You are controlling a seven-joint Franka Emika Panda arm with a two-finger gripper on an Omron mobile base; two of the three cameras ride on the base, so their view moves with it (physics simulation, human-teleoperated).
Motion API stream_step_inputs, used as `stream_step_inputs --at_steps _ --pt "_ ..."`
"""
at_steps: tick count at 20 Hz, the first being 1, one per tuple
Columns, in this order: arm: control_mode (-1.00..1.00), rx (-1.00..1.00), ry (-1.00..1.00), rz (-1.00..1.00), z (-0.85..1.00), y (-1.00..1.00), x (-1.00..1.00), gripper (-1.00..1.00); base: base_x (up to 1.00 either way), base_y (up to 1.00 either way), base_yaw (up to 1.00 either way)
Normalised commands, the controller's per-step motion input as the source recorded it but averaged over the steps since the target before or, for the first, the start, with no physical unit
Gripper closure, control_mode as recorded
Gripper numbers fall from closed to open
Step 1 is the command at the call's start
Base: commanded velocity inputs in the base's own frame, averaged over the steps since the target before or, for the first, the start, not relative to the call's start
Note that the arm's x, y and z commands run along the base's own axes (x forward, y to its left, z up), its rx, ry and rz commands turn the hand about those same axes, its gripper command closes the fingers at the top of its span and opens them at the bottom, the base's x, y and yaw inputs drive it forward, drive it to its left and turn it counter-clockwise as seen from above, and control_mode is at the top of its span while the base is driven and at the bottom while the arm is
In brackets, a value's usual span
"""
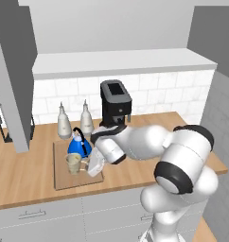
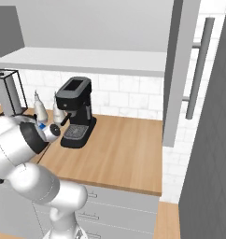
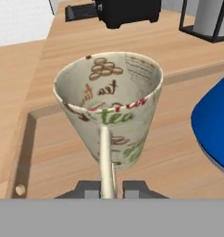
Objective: Pick the kettle from the counter and place it on the tray. Then pick the mug from the cabinet and place it on the tray. Then close the cabinet doors.
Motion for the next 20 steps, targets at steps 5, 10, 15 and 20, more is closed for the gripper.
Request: stream_step_inputs --at_steps 5,10,15,20 --pt "-1.0 0.0 -0.02 0.03 0.25 0.01 -0.23 -1.0 0.0 0.0 0.0" --pt "-1.0 0.0 0.0 0.0 0.5 -0.01 -0.2 -1.0 0.0 0.0 0.0" --pt "-1.0 0.0 0.0 0.0 0.73 -0.14 -0.43 -1.0 0.0 0.0 0.0" --pt "-1.0 -0.04 -0.08 0.18 0.72 -0.19 -0.67 -1.0 0.0 0.0 0.0"
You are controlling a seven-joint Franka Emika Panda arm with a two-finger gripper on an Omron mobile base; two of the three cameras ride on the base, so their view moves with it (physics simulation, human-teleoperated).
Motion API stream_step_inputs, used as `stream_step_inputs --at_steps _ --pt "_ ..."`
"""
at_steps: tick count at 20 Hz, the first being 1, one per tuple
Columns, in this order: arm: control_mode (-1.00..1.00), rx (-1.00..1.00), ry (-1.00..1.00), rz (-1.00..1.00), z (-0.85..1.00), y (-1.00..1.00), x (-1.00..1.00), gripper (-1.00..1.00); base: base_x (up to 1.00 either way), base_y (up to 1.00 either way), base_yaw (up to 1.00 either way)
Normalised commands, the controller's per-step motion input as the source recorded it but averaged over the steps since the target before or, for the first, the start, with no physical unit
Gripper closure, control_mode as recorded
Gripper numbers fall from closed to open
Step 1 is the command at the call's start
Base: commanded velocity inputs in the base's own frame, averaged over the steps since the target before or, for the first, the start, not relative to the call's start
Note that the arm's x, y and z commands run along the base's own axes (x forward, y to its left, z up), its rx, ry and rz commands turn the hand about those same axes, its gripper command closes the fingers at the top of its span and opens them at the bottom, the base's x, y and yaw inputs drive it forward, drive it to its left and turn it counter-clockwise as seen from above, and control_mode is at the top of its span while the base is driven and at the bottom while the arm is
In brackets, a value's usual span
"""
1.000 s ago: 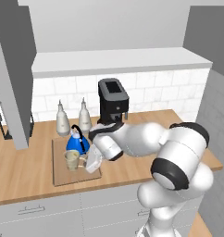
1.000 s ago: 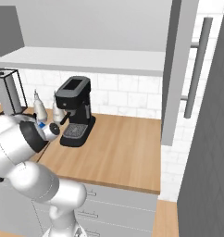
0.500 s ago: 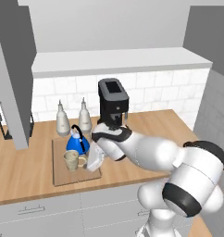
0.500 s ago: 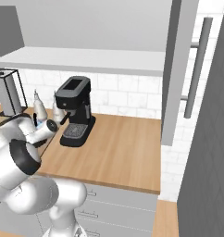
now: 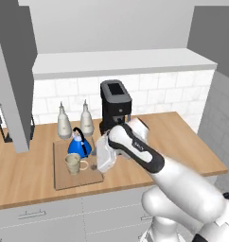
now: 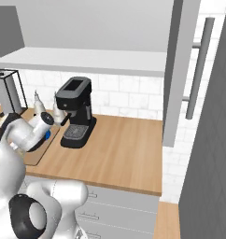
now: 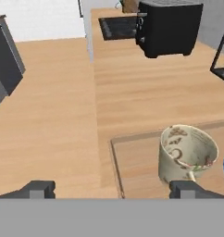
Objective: Pick the kettle from the counter and place it on the tray. Then pick the mug from the cabinet and place it on the tray. Then close the cabinet doors.
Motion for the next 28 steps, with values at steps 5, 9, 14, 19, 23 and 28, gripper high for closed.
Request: stream_step_inputs --at_steps 5,9,14,19,23,28 --pt "-1.0 -0.07 -0.15 0.26 0.64 -0.09 -0.66 -1.0 0.0 0.0 0.0" --pt "-1.0 -0.09 -0.13 0.15 0.66 -0.02 -0.43 -1.0 0.0 0.0 0.0" --pt "-1.0 -0.07 -0.1 0.09 0.59 0.0 -0.39 -1.0 0.0 0.0 0.0" --pt "-1.0 0.0 -0.07 0.12 0.54 0.0 -0.32 -1.0 0.0 0.0 0.0" --pt "-1.0 -0.02 -0.15 0.22 0.61 0.13 -0.28 -1.0 0.0 0.0 0.0" --pt "-1.0 -0.02 -0.24 0.28 0.44 0.09 -0.22 -1.0 0.0 0.0 0.0"
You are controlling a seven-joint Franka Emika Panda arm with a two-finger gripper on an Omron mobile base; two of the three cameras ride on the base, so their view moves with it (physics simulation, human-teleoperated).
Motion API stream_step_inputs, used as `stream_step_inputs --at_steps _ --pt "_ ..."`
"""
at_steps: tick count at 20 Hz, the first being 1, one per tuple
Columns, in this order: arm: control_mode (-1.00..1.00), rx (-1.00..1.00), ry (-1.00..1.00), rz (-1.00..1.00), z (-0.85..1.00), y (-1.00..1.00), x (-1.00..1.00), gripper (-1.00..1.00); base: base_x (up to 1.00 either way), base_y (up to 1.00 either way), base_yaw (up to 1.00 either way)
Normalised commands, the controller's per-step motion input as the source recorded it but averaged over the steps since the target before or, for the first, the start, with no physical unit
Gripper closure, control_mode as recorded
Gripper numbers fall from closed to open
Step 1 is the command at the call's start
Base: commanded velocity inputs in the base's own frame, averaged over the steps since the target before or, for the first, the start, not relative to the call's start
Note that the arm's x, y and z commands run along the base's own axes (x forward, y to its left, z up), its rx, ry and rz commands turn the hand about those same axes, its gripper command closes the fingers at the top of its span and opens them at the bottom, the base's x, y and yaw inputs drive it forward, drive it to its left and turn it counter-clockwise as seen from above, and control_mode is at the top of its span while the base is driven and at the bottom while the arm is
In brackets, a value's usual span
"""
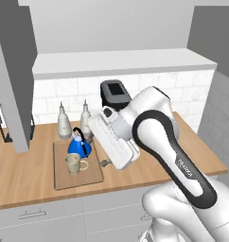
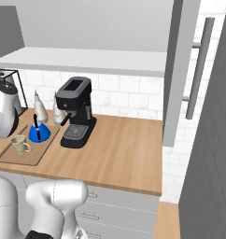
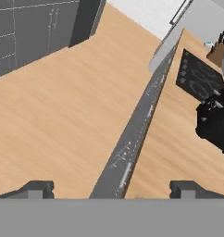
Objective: Pick the kettle from the counter and place it on the tray. Then pick the mug from the cabinet and place it on the tray. Then close the cabinet doors.
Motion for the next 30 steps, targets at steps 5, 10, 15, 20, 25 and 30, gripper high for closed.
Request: stream_step_inputs --at_steps 5,10,15,20,25,30 --pt "-1.0 0.0 -0.5 0.37 0.23 0.26 -0.2 -1.0 0.0 0.0 0.0" --pt "-1.0 0.0 -0.45 0.36 0.23 0.41 -0.12 -1.0 0.0 0.0 0.0" --pt "-1.0 0.02 -0.2 0.11 0.51 0.26 -0.32 -1.0 0.0 0.0 0.0" --pt "-1.0 0.09 -0.03 0.0 0.47 0.21 -0.46 -1.0 0.0 0.0 0.0" --pt "-1.0 0.1 -0.02 -0.06 0.22 0.48 -0.42 -1.0 0.0 0.0 0.0" --pt "-1.0 0.13 -0.14 -0.1 0.22 0.54 -0.41 -1.0 0.0 0.0 0.0"
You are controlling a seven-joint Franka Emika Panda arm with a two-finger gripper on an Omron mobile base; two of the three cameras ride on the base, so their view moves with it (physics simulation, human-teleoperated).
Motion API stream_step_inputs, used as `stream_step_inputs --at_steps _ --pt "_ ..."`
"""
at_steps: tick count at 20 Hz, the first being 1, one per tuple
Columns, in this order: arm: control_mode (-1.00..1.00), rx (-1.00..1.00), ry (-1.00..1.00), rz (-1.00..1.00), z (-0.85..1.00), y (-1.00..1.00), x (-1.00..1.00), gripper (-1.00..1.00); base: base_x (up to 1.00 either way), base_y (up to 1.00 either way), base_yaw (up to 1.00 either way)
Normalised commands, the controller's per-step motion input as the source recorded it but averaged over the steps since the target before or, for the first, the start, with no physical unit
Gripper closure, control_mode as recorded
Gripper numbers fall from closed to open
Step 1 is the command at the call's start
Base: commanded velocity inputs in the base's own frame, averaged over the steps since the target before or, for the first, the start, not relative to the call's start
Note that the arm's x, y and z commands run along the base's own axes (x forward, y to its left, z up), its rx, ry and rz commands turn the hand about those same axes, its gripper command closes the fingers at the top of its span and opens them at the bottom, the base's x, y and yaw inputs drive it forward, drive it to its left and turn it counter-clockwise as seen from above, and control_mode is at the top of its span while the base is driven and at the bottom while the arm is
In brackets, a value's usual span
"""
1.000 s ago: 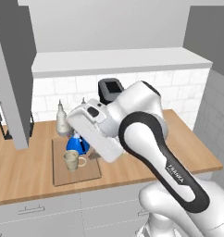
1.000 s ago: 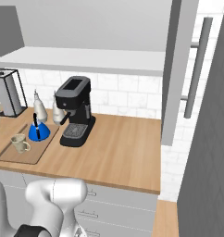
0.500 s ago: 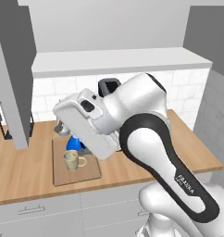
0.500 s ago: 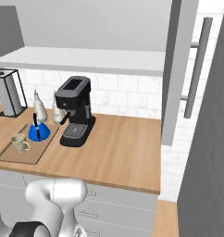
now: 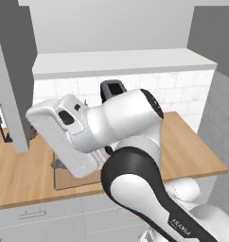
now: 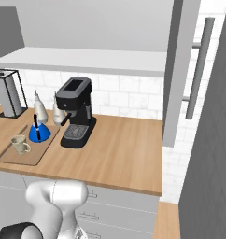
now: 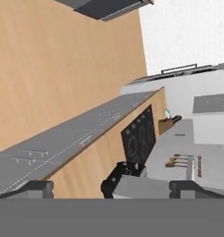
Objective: Pick the kettle from the counter and place it on the tray. Then pick the mug from the cabinet and place it on the tray. Then close the cabinet doors.
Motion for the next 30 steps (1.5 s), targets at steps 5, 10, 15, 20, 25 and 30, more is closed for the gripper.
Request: stream_step_inputs --at_steps 5,10,15,20,25,30 --pt "-1.0 0.06 -0.14 -0.11 0.16 0.61 -0.16 -1.0 0.0 0.0 0.0" --pt "-1.0 0.03 0.0 -0.2 0.19 0.6 0.09 -1.0 0.0 0.0 0.0" --pt "-1.0 0.0 -0.05 -0.12 0.12 0.64 0.34 -1.0 0.0 0.0 0.0" --pt "-1.0 0.0 -0.02 -0.15 0.07 0.44 0.4 -1.0 0.0 0.0 0.0" --pt "-1.0 0.0 0.0 -0.28 -0.09 -0.06 0.62 -1.0 0.0 0.0 0.0" --pt "-1.0 0.0 -0.06 -0.2 -0.03 -0.18 0.5 -1.0 0.0 0.0 0.0"
